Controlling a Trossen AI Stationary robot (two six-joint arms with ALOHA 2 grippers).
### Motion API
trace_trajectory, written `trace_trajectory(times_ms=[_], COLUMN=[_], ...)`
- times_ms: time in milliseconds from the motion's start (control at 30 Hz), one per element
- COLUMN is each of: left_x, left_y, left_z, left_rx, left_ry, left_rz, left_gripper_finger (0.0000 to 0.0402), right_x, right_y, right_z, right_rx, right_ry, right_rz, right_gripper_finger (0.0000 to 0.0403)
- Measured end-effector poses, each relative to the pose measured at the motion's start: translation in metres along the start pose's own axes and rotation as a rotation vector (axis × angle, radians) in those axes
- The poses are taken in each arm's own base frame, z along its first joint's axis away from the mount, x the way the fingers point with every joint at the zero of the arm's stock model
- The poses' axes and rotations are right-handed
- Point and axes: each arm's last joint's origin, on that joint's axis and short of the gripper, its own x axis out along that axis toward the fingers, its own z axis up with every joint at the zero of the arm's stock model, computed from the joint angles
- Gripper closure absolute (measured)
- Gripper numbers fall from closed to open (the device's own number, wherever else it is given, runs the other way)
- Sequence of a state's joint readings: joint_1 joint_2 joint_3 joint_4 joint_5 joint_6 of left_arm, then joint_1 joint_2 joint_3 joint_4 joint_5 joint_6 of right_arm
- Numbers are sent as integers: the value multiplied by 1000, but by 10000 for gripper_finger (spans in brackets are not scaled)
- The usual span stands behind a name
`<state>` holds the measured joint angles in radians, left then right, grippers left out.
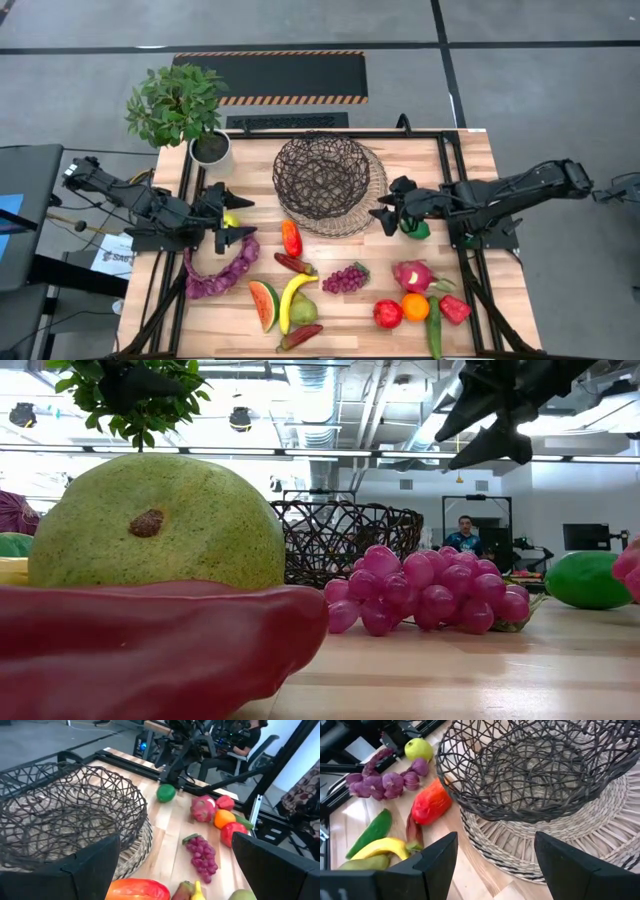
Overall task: Build produce basket
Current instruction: Put the lime into the basket
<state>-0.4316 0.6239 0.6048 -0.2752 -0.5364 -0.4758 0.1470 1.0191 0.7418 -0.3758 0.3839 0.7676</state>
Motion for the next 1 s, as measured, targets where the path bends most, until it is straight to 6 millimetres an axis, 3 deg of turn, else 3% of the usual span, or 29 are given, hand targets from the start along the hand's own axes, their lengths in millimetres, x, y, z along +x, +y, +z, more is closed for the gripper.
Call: trace_trajectory(times_ms=[633,1000], left_x=[5,11], left_y=[1,-1], left_z=[-8,-12], left_rx=[12,17], left_ry=[27,54], left_rz=[5,20], left_gripper_finger=[34,34], right_x=[0,15], right_y=[-2,0], right_z=[0,-8], right_rx=[33,-17], right_ry=[10,71], right_rz=[-16,-46], right_gripper_finger=[117,117])
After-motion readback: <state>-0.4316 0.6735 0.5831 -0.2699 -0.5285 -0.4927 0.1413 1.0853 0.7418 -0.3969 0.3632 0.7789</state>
